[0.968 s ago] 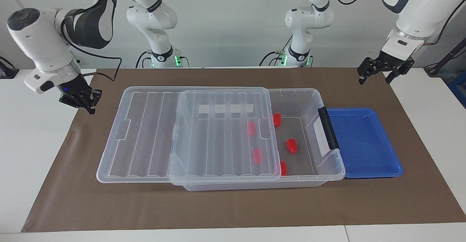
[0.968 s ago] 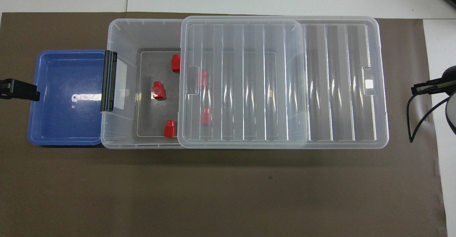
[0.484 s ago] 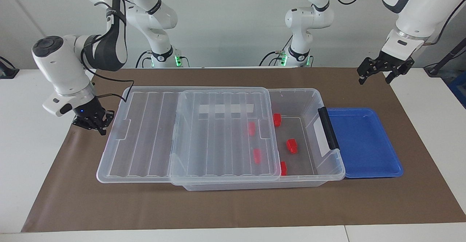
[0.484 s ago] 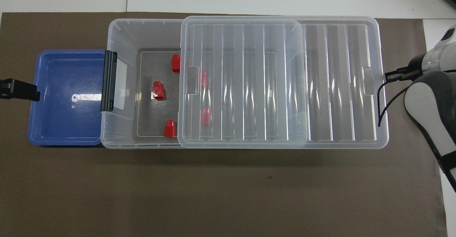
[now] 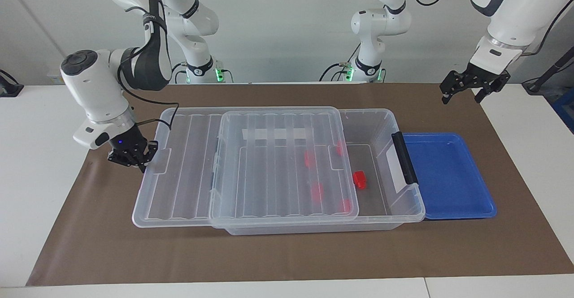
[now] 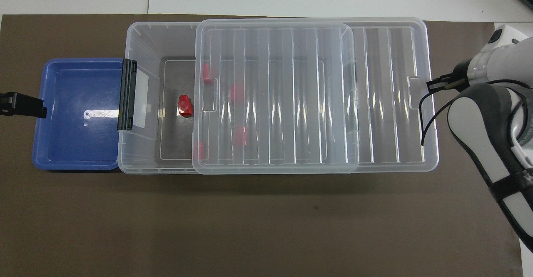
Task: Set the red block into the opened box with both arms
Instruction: 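Slide the clear lid back over the box with the right gripper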
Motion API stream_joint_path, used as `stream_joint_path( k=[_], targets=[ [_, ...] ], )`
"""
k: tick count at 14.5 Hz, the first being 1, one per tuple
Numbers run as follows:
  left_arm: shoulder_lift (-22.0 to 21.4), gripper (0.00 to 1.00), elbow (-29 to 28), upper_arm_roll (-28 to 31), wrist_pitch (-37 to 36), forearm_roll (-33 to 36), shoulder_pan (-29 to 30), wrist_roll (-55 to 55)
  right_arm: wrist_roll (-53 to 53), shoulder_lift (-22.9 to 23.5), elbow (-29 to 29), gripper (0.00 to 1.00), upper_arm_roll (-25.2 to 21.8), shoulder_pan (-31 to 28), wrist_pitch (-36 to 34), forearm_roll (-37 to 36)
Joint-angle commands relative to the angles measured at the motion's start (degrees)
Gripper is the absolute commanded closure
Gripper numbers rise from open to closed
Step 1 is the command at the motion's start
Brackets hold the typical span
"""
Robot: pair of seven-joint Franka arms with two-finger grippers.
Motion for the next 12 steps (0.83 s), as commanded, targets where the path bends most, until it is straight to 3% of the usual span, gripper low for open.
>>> stream_joint_path(
  k=[1,12],
  targets=[
    [-0.32,0.00,0.16,-0.16,-0.59,-0.82,0.20,0.62,-0.25,0.28,0.03,1.00,0.33,1.13,0.00,1.47],
    [-0.32,0.00,0.16,-0.16,-0.59,-0.82,0.29,0.62,10.11,0.28,-0.50,1.00,0.33,9.13,0.34,1.47]
  ],
)
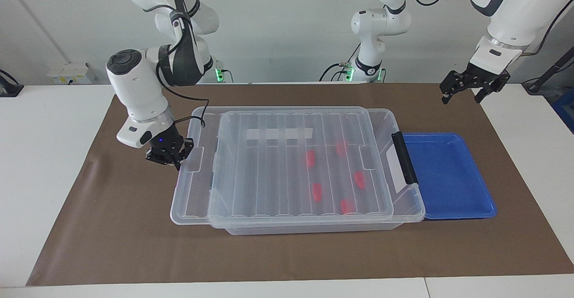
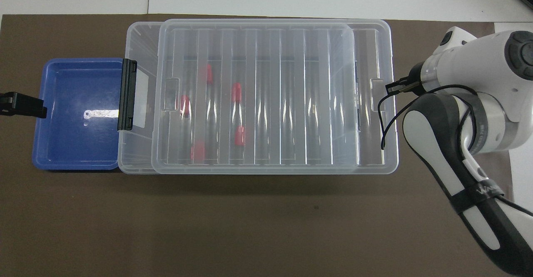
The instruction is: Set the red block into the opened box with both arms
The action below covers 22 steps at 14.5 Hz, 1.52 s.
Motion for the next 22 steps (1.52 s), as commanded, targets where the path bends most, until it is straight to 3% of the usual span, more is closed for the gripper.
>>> stream_joint_path(
  k=[1,18,19,20,22],
  targets=[
    [-0.32,0.00,0.16,-0.15,-0.59,-0.91,0.29,0.62,3.89,0.28,-0.34,1.00,0.19,1.84,0.48,1.28],
    [-0.40,0.00,-0.20,-0.15,-0.41,-0.82,0.29,0.62,4.87,0.01,-0.70,1.00,0.19,3.52,-0.74,7.79],
    [-0.40,0.00,-0.20,-0.15,-0.41,-0.82,0.29,0.62,4.87,-0.07,-0.43,0.64,0.02,2.91,-1.44,7.26],
    [-0.40,0.00,-0.20,-0.15,-0.24,-0.82,0.29,0.62,4.70,-0.42,-0.43,0.01,-0.25,2.20,-1.71,6.48],
    [-0.40,0.00,-0.20,-0.15,-0.15,-0.82,0.38,0.62,4.78,-2.09,-0.34,0.00,-0.60,0.36,-3.20,2.89]
  ],
)
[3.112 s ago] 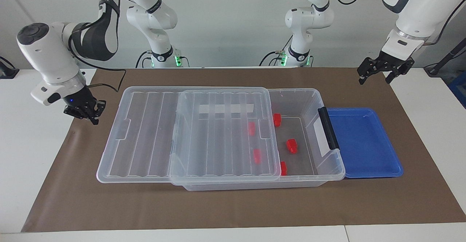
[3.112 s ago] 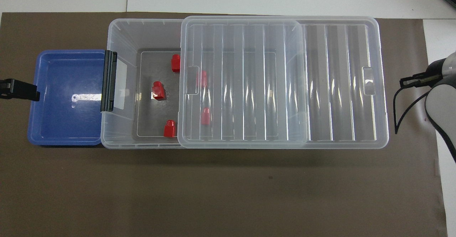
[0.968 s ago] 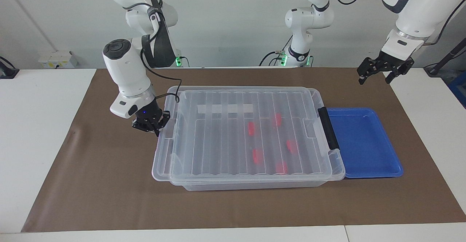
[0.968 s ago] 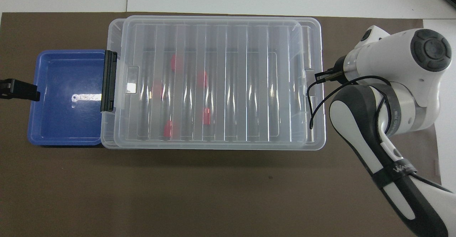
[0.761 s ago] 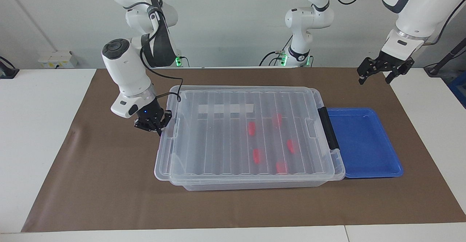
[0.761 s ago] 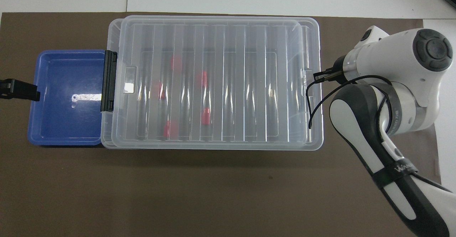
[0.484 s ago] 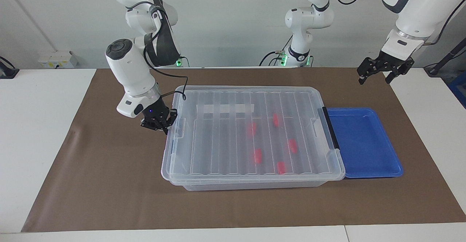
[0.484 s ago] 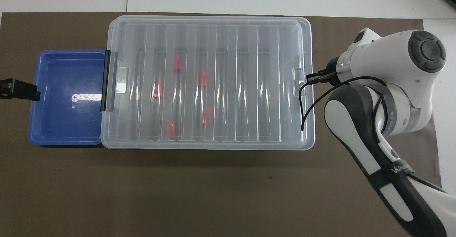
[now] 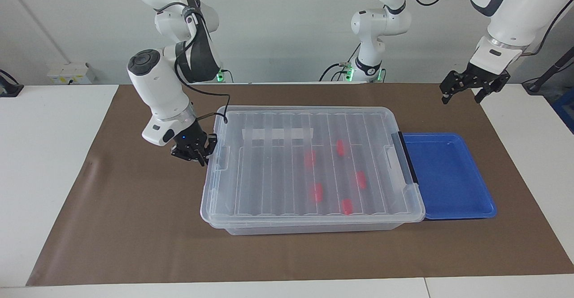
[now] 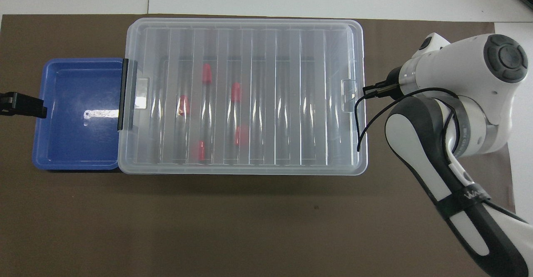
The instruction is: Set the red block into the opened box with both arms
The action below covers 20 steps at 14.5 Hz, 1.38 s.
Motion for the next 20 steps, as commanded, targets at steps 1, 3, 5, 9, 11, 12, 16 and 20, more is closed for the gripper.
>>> stream_joint_path(
  k=[1,3,5,9,11,12,16,20],
  targets=[
    [-0.40,0.00,-0.19,-0.15,-0.24,-0.82,0.29,0.62,0.55,-2.70,0.11,0.00,0.08,-3.72,-2.94,-5.31],
    [-0.40,0.00,-0.19,-0.15,-0.15,-0.82,0.29,0.62,0.55,-4.46,0.20,0.00,0.17,-7.32,-3.39,-7.71],
    [-0.40,0.00,-0.28,-0.15,-0.15,-0.82,0.29,0.62,0.98,-6.13,0.90,0.00,0.08,-10.06,-5.66,-7.63],
    [-0.40,0.00,-0.28,-0.15,-0.15,-0.82,0.29,0.62,8.95,-8.24,7.13,0.00,-0.01,-12.44,-20.32,-7.63],
    [-0.40,0.00,-0.20,-0.15,-0.15,-0.82,0.29,0.62,15.90,-10.61,7.49,0.00,0.25,-12.44,-25.86,-7.71],
    [-0.40,0.00,-0.28,-0.15,-0.15,-0.82,0.29,0.62,18.19,-12.01,7.49,0.00,0.43,-12.09,-27.89,-7.71],
    [-0.40,0.00,-0.28,-0.15,-0.15,-0.82,0.29,0.62,21.82,-14.48,7.67,0.00,0.17,-12.35,-34.40,-6.66],
    [-0.49,0.00,-0.37,-0.15,-0.15,-0.82,0.29,0.62,19.97,-14.57,7.93,0.00,0.17,-12.53,-34.06,-6.66]
  ],
)
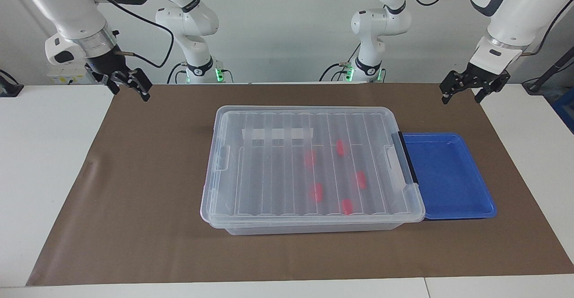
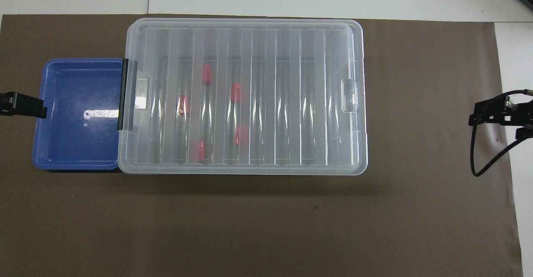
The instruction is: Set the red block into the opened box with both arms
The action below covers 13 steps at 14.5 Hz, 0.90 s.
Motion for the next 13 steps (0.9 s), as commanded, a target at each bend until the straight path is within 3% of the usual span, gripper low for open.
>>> stream_joint_path(
  k=[1,4,7,13],
  targets=[
    [-0.49,0.00,-0.36,-0.15,-0.15,-0.82,0.29,0.62,-0.88,-0.15,-0.14,0.00,0.49,-0.68,-0.07,0.08],
    [-0.49,0.00,-0.36,-0.15,-0.15,-0.82,0.29,0.62,-1.84,-0.23,-0.32,0.00,-0.04,0.36,-0.07,-0.01],
    [-0.49,0.00,-0.36,-0.15,-0.15,-0.82,0.29,0.62,-2.72,-0.24,-0.49,0.00,-7.67,7.04,-0.68,0.08],
    [-0.49,0.00,-0.36,-0.15,-0.15,-0.82,0.29,0.62,-3.08,-0.24,-0.41,0.00,-7.60,7.67,-0.94,-0.45]
  ],
)
